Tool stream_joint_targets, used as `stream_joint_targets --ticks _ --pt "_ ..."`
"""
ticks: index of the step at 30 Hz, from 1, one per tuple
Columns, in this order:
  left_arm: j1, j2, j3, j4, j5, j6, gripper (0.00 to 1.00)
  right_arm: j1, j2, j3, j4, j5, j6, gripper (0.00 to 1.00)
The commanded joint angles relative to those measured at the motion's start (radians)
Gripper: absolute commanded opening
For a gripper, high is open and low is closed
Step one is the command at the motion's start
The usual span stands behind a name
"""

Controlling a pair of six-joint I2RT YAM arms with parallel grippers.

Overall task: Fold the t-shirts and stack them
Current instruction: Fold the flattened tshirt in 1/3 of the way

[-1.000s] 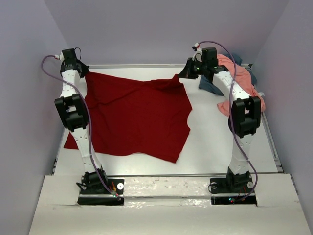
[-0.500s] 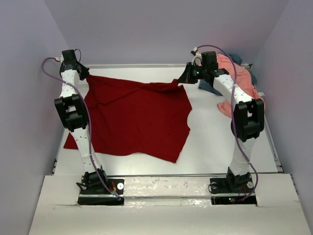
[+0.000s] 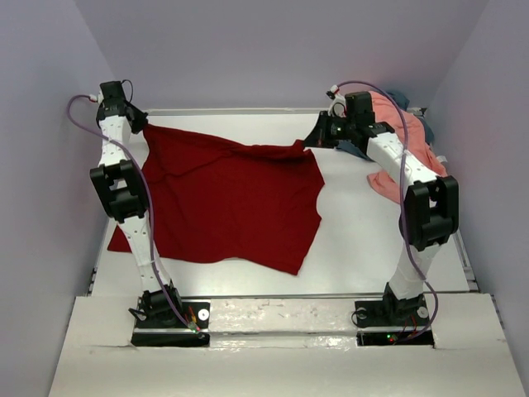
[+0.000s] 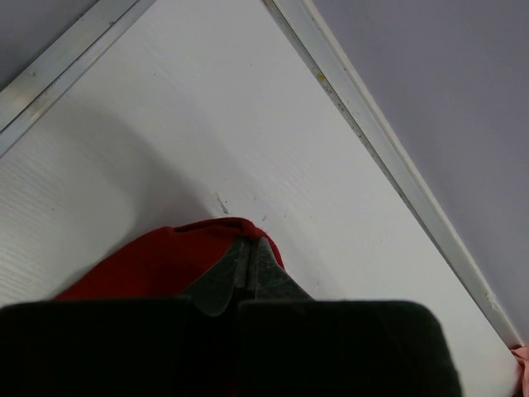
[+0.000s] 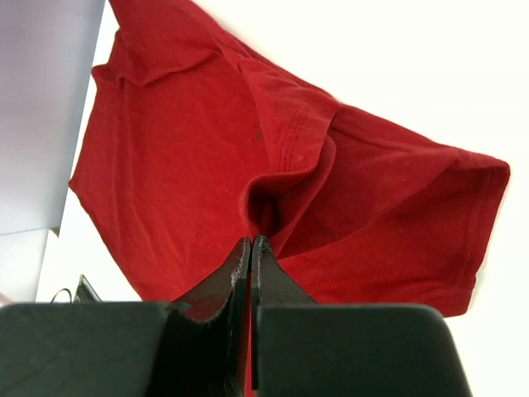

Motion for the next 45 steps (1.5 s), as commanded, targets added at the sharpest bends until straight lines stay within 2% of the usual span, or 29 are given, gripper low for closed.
stream_joint_targets --ticks 1,22,45 --pt "0.018 -0.029 0.06 -0.01 0.02 0.006 0.0 0.009 -0.073 -0.021 0.019 -0.013 -0.001 0.0" --pt "0.053 -0.033 0.034 -0.032 0.043 0.006 0.0 0.036 -0.185 -0.166 0.015 -0.029 0.026 0.0" --pt "0.067 -0.073 -0.015 -0.092 0.043 0.003 0.0 0.055 -0.235 -0.221 -0.002 -0.025 0.045 0.0"
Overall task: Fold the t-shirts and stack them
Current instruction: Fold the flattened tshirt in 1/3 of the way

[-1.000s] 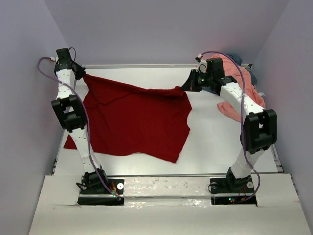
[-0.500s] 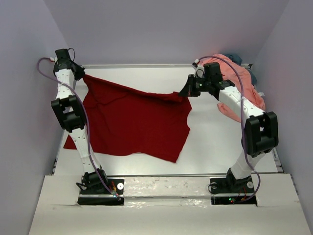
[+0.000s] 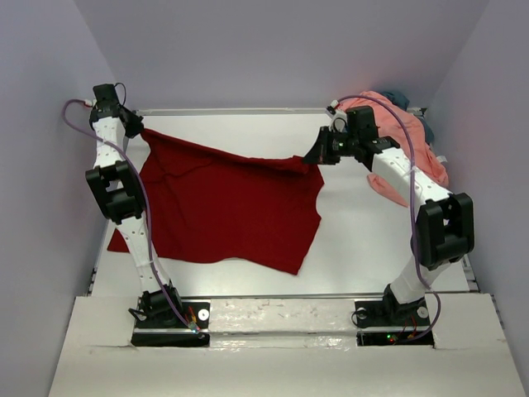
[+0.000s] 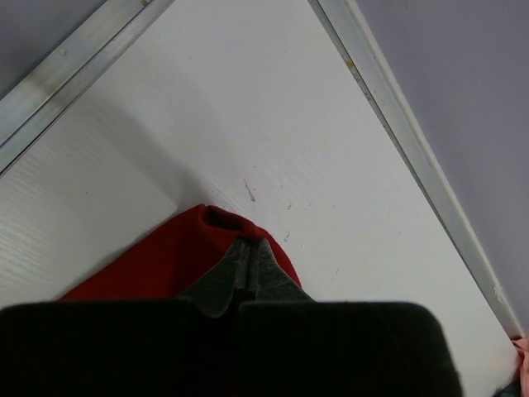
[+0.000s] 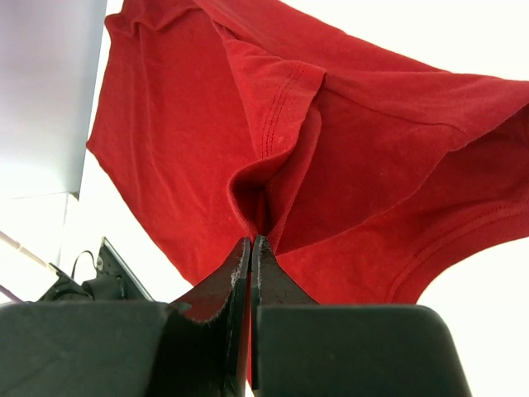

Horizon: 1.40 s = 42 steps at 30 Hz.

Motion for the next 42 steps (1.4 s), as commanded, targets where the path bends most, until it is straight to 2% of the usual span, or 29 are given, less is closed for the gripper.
stream_joint_targets --ticks 1,42 --pt "0.03 -0.077 -0.026 -0.032 0.001 0.002 0.0 0.015 -0.054 -0.016 -0.001 -0.016 0.006 0.0" --pt "0.073 -0.179 -0.114 -0.132 0.006 0.061 0.0 0.042 -0.161 -0.202 -0.07 -0.022 -0.019 0.0"
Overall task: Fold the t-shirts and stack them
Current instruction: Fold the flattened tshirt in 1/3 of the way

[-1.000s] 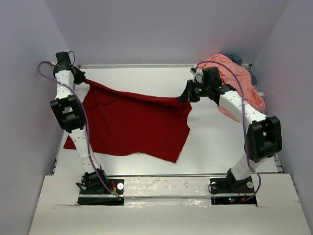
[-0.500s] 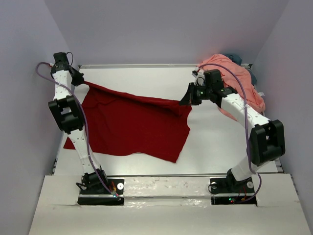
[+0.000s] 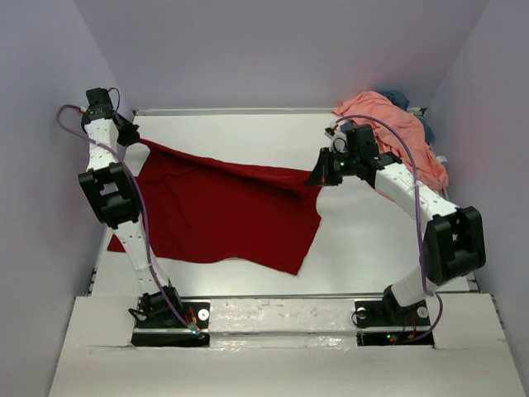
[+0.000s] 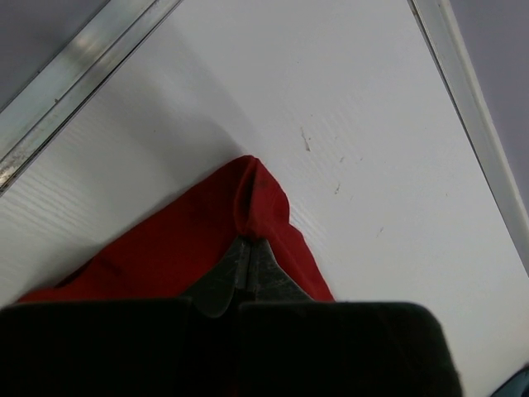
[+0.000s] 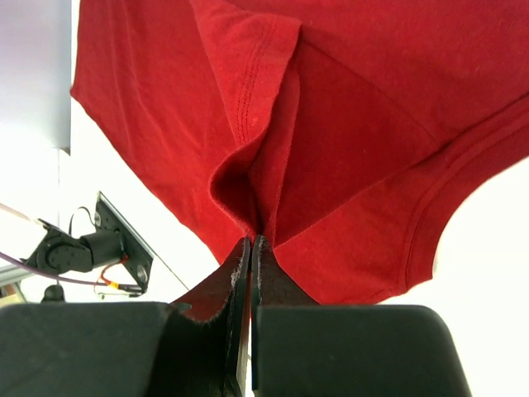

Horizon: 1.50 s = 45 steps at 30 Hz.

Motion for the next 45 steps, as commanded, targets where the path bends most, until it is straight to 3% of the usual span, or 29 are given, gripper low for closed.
stream_joint_targets --ticks 1,24,26,28,30,31,35,45 --pt "0.042 -0.081 -0.011 -0.032 0.006 0.001 0.0 0.011 -0.027 -0.014 -0.017 -0.021 -0.023 0.0" --pt "0.042 -0.163 -0.144 -0.045 0.011 0.035 0.0 0.062 0.273 0.144 -0.105 0.004 -0.068 0.0" --pt "0.042 -0.179 -0.169 -0.044 0.009 0.037 0.0 0.062 0.277 0.156 -0.125 0.03 -0.076 0.16" --pt "0.042 -0.2 -0.19 -0.036 0.012 0.037 0.0 0.062 0.27 0.168 -0.126 0.048 -0.079 0.44" --pt "0.042 -0.219 -0.23 -0.029 0.015 0.037 0.0 0.062 0.27 0.181 -0.128 0.068 -0.079 0.51" --pt "0.042 -0.228 -0.242 -0.023 0.014 0.037 0.0 0.062 0.273 0.19 -0.128 0.074 -0.077 0.65" --pt "0.042 -0.268 -0.287 -0.018 0.014 0.046 0.0 0.062 0.293 0.23 -0.134 0.106 -0.068 0.87" --pt "0.042 -0.305 -0.282 -0.053 0.003 0.078 0.0 0.01 0.339 0.261 -0.157 0.202 -0.046 0.92"
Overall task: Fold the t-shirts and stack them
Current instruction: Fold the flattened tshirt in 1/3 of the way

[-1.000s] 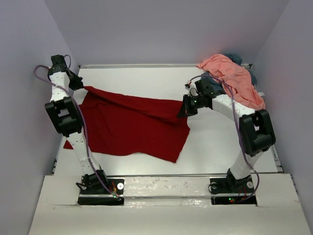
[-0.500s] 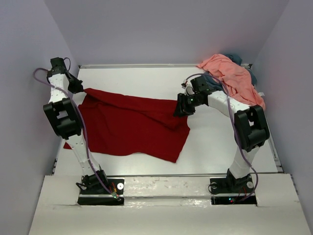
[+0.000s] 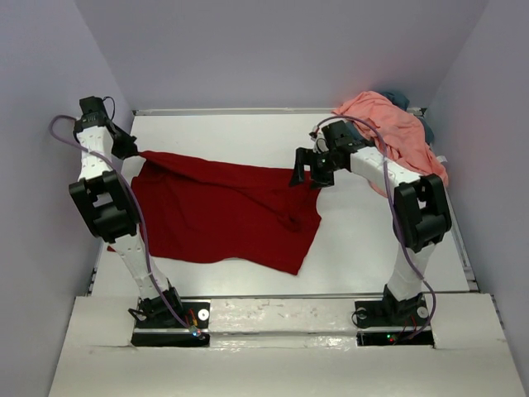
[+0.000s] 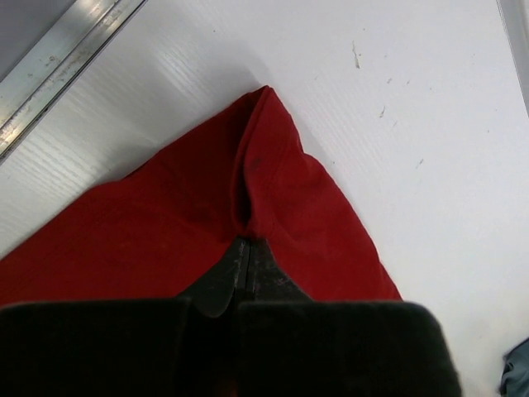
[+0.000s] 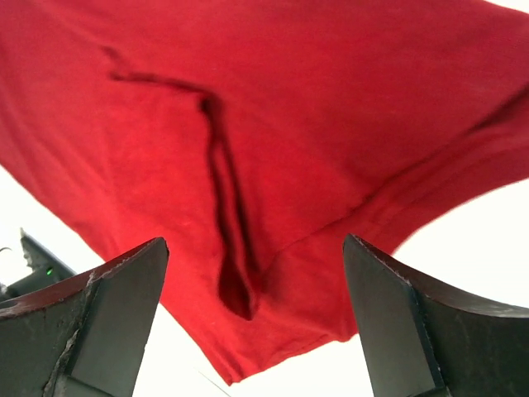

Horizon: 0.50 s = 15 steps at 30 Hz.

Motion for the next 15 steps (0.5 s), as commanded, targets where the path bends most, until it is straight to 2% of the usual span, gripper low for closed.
stream_joint_targets --ticks 1,10,15 --pt "0.017 -0.077 -0.005 -0.023 -0.009 0.032 0.0 -0.031 0.03 0.038 -0.014 0.051 0.003 0.92" --pt "0.016 -0.101 -0.074 0.008 -0.004 0.032 0.0 -0.103 0.119 0.124 -0.014 0.077 -0.006 0.91" --pt "0.016 -0.112 -0.103 0.023 -0.003 0.034 0.0 -0.103 0.178 0.182 -0.014 0.086 0.002 0.89"
